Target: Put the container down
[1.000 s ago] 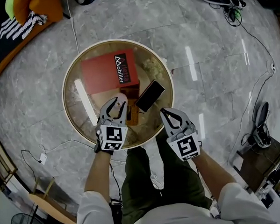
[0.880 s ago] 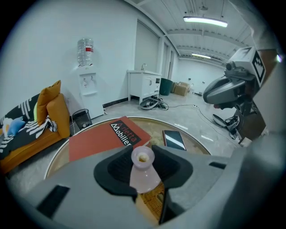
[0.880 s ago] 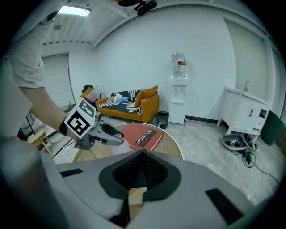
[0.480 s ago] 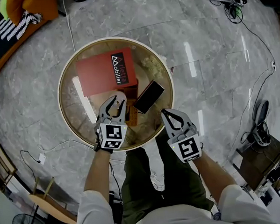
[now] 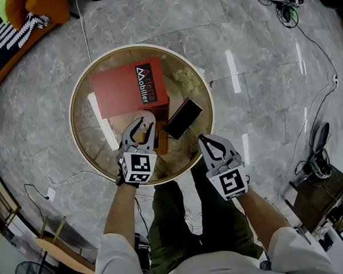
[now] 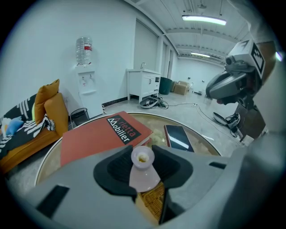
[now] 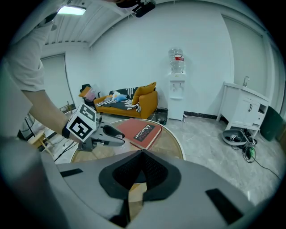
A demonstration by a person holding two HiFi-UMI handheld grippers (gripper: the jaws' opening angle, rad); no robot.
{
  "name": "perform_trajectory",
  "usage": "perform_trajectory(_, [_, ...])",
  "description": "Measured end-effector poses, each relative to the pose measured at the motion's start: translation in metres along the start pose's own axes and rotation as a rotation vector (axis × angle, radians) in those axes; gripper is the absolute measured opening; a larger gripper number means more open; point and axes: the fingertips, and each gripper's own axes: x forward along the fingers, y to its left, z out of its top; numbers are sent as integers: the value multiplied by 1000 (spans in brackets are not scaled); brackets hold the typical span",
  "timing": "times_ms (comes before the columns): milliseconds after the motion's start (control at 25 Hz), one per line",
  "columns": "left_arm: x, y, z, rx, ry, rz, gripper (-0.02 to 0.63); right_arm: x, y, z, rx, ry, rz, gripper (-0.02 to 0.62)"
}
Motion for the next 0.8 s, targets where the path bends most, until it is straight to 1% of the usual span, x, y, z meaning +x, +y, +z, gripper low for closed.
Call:
perform_trajectory(160, [-1, -1, -4, -2, -3, 5, 137, 2, 1, 3, -26, -31, 6, 23])
perform_trajectory(280, [-2, -2, -4, -12, -2, -2, 138, -2, 5, 3, 13, 14, 4, 23])
perform_trajectory(400, [-5, -1, -2, -36, -12, -8, 183, -5, 7, 8, 8, 5, 3, 23])
perform_trajectory(480, [-11, 0, 1, -48, -21, -6, 193, -7, 8, 11, -5, -8, 2, 23])
perform_trajectory(600, [-28, -1, 13, -56, -44, -6, 195, -13, 12, 22, -36, -42, 0, 23])
perform_trajectory(720, [-58, -1, 34, -53, -74, -1, 193, -24, 18, 38, -60, -78, -2, 23])
perform_trajectory(800, [-82, 3, 49, -52, -97, 16, 162, -33, 23, 50, -63, -94, -9, 23])
